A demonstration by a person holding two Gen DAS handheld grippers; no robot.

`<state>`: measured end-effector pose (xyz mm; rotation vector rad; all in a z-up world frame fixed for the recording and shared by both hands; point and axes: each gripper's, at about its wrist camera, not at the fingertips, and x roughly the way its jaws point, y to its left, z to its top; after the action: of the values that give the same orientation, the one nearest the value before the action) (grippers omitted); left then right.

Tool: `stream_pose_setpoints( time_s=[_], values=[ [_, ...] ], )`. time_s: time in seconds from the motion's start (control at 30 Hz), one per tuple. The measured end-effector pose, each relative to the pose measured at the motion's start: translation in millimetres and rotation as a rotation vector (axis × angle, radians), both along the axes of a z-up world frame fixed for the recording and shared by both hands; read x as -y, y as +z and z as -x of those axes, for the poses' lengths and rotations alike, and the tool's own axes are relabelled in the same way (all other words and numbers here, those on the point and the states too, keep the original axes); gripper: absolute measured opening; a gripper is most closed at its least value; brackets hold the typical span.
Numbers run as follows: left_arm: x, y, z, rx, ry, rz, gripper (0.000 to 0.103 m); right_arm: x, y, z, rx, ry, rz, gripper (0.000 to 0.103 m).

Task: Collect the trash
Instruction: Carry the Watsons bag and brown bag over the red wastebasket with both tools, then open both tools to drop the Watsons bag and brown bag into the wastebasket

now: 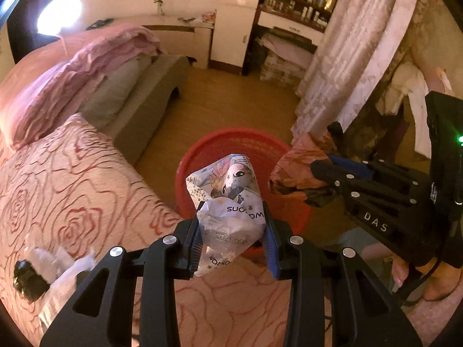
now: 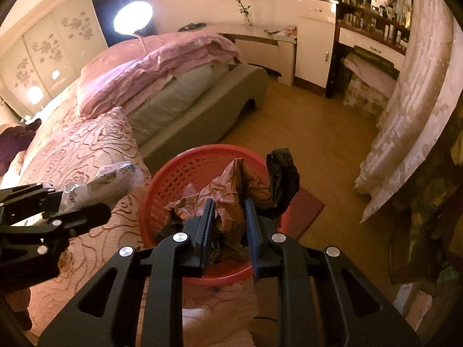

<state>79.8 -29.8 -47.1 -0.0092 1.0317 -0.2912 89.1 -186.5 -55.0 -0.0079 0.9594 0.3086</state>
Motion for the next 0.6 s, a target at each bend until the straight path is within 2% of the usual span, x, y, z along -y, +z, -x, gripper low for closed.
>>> stream_pose_setpoints(
  time_s=[0.23,0.33,0.4,0.47,0.6],
  values=[
    [12,-15,-15,-0.033,-0.016,-0.007,0.038,6,-14,-8,-0.026,-0.008,0.005,0.023],
    [12,-18,-16,-0.039,-0.012,-0.007,0.043,8,-19,-9,-0.041,-0.006,-0.005,0.032],
    [10,-20,-17,-0.051,-0.011,-0.002,0.047,8,-21,-8,-0.044,-0.003,-0.005,0.036],
    [9,-20,-17,-0.044,-0.006,-0.006,0.064,8,-22,-7,-0.044,0.002,-0.004,0.040],
    [6,-18,-14,-0.031,0.001,-0.009,0.068,8,-21,-4,-0.043,-0.009,-0.002,0.042]
  ],
)
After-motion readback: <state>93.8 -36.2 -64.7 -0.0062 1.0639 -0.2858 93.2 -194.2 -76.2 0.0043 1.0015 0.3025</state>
